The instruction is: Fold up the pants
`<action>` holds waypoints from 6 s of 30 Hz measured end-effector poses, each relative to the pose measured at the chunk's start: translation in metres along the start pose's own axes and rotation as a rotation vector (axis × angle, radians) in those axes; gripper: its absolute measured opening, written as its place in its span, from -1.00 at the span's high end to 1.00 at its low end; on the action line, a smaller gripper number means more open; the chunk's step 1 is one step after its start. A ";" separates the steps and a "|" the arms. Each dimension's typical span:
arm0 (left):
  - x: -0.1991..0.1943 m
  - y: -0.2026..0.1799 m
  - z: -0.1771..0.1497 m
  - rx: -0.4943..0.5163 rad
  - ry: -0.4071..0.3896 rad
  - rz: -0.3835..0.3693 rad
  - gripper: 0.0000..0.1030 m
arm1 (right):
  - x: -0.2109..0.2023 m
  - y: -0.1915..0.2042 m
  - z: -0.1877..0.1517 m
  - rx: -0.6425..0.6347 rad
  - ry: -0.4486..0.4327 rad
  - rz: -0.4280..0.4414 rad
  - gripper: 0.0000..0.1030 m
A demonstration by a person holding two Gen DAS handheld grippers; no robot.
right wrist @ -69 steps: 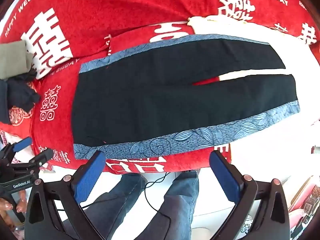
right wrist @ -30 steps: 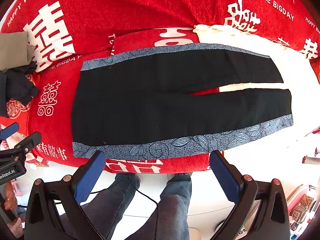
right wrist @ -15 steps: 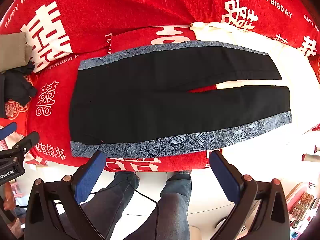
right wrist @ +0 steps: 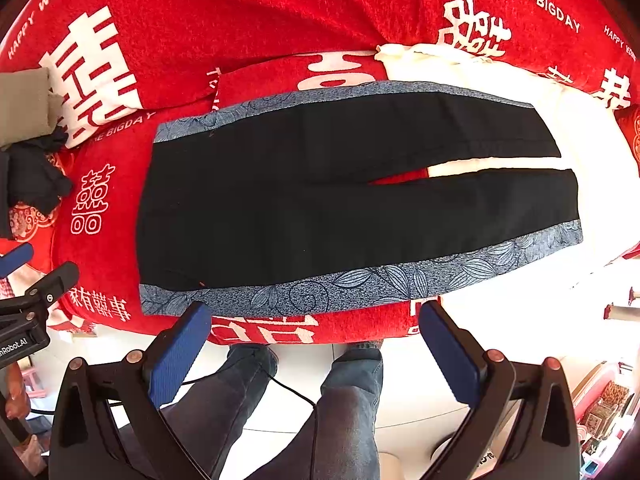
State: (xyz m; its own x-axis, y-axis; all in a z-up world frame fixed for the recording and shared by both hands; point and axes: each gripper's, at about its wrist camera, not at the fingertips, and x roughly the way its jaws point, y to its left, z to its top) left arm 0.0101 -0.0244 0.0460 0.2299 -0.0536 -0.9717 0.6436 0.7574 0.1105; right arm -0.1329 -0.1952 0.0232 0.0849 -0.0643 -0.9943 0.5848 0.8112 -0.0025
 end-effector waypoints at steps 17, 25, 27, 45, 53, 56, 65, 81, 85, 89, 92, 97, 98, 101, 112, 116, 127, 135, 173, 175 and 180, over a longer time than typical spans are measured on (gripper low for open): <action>-0.007 -0.016 0.001 -0.135 0.044 0.031 -1.00 | 0.005 -0.009 0.008 -0.055 0.015 0.027 -1.00; -0.011 -0.036 -0.014 -0.300 0.077 0.054 -1.00 | 0.009 -0.038 0.012 -0.140 0.039 0.064 -1.00; -0.010 -0.038 -0.018 -0.326 0.092 0.046 -1.00 | 0.014 -0.043 0.013 -0.171 0.045 0.065 -1.00; 0.104 -0.013 -0.048 -0.284 0.133 -0.035 -1.00 | 0.080 -0.030 0.015 -0.169 0.073 0.018 -1.00; 0.139 0.011 -0.065 -0.361 0.061 -0.132 -1.00 | 0.113 -0.017 0.007 -0.118 0.066 0.126 -1.00; 0.146 0.028 -0.080 -0.439 0.020 -0.160 -1.00 | 0.122 -0.014 0.002 -0.069 0.061 0.355 -1.00; 0.184 0.070 -0.135 -0.659 0.057 -0.357 -0.59 | 0.223 0.020 -0.048 0.134 0.281 0.900 -0.31; 0.214 0.062 -0.122 -0.769 0.038 -0.588 -0.59 | 0.266 0.053 -0.047 0.312 0.248 1.059 0.88; 0.231 0.050 -0.102 -0.766 0.060 -0.542 0.22 | 0.231 0.077 -0.046 0.120 0.260 1.088 0.90; 0.234 0.044 -0.101 -0.699 0.088 -0.520 0.29 | 0.230 0.071 -0.054 0.026 0.299 0.964 0.84; 0.235 0.043 -0.098 -0.693 0.099 -0.524 0.29 | 0.224 0.020 -0.060 0.112 0.245 0.877 0.08; 0.240 0.034 -0.089 -0.653 0.120 -0.495 0.29 | 0.218 -0.087 -0.066 0.384 0.117 0.779 -0.24; 0.241 0.033 -0.088 -0.649 0.123 -0.495 0.29 | 0.218 -0.105 -0.069 0.439 0.089 0.769 -0.24; 0.244 0.028 -0.082 -0.636 0.130 -0.488 0.29 | 0.229 -0.139 -0.079 0.587 0.037 0.822 -0.24; 0.180 0.039 -0.034 -0.669 0.019 -0.495 0.65 | 0.213 -0.146 -0.044 0.700 -0.008 0.939 0.93; 0.156 0.045 0.019 -0.647 -0.073 -0.481 0.65 | 0.168 -0.126 0.007 0.554 -0.006 0.910 0.93; 0.243 0.062 0.166 -0.592 -0.107 -0.222 0.08 | 0.171 -0.107 0.231 0.215 0.049 0.831 0.93; 0.238 0.077 0.162 -0.605 -0.090 -0.069 -0.10 | 0.267 -0.090 0.299 0.141 0.227 0.615 0.77; 0.175 -0.258 0.150 0.052 0.081 -0.561 -0.49 | 0.131 -0.319 0.038 0.538 -0.026 0.404 -0.15; 0.174 -0.280 0.148 0.065 0.095 -0.580 -0.49 | 0.134 -0.342 -0.010 0.655 -0.005 0.374 -0.15; 0.183 -0.317 0.148 0.110 0.116 -0.588 -0.49 | 0.150 -0.371 -0.085 0.867 -0.029 0.403 -0.15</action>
State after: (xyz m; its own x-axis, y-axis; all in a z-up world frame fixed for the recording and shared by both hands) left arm -0.0436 -0.3707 -0.1357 -0.2639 -0.3673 -0.8919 0.7114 0.5503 -0.4371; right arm -0.4056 -0.4560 -0.1346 0.4238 0.1022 -0.9000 0.9002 0.0628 0.4310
